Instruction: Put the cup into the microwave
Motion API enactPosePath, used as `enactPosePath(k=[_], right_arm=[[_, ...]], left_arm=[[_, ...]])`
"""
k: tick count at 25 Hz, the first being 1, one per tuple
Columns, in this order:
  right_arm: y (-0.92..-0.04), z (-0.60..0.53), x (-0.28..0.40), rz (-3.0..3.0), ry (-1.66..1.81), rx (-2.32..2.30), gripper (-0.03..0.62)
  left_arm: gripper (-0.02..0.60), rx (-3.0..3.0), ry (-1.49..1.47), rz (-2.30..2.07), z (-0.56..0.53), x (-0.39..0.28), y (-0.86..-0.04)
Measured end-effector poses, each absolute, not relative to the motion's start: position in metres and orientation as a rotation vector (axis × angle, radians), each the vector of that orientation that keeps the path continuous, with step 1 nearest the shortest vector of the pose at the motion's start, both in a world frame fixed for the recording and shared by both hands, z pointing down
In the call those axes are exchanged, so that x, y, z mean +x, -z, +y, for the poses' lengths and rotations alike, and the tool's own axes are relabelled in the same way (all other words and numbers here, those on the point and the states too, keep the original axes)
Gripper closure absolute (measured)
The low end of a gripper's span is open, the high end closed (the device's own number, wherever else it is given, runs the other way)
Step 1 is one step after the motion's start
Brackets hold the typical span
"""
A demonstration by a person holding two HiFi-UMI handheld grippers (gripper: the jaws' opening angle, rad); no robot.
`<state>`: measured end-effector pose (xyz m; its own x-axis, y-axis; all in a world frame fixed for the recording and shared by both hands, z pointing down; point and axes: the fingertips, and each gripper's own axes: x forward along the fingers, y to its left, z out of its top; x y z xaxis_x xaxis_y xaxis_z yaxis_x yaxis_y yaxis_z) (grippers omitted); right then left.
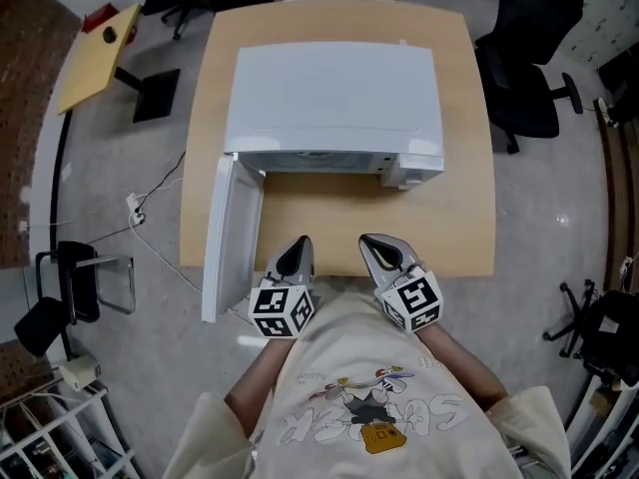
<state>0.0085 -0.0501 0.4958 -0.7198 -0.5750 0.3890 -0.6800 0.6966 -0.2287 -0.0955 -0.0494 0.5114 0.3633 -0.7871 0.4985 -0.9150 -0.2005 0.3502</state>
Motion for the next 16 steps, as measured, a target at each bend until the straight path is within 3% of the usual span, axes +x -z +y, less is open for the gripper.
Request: enactPosePath(k=[16], right_arm=[[-0.496,-0.052,0.024,-2.624,-0.558,1.044,0.589]], left_arm=[[0.577,2.065,-0.268,-1.401,-0.052,-0.078,-0.513]])
